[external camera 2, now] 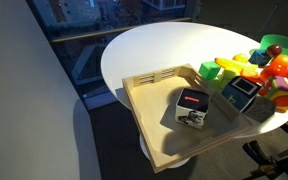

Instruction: Put one square plush toy in the box

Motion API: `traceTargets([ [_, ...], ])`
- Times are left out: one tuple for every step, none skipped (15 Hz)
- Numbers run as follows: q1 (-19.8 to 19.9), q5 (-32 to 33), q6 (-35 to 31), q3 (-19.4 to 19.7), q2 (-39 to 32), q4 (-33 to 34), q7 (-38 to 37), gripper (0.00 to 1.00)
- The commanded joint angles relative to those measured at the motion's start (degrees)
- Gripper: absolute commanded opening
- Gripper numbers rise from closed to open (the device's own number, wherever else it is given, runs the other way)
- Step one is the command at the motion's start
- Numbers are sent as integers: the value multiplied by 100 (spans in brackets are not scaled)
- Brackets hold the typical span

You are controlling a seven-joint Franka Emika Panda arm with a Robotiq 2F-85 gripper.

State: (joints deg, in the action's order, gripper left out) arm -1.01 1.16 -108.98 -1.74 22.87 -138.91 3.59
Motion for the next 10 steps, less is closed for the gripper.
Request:
traceTargets([
  [79,77,271,148,403,-40,17,100],
  [90,51,313,190,465,-43,42,100],
  [95,-6,312,245,532,-58,77,100],
  [91,-58,348,303,573,-60,136,100],
  [93,-79,357,342,607,-67,153,100],
  [93,-100,378,381,629,-70,171,100],
  [90,-121,396,421,640,-76,201,100],
  [85,-17,282,324,497,-37,55,100],
  [90,-22,298,351,518,-43,77,100],
  [93,-24,303,367,529,-48,91,100],
])
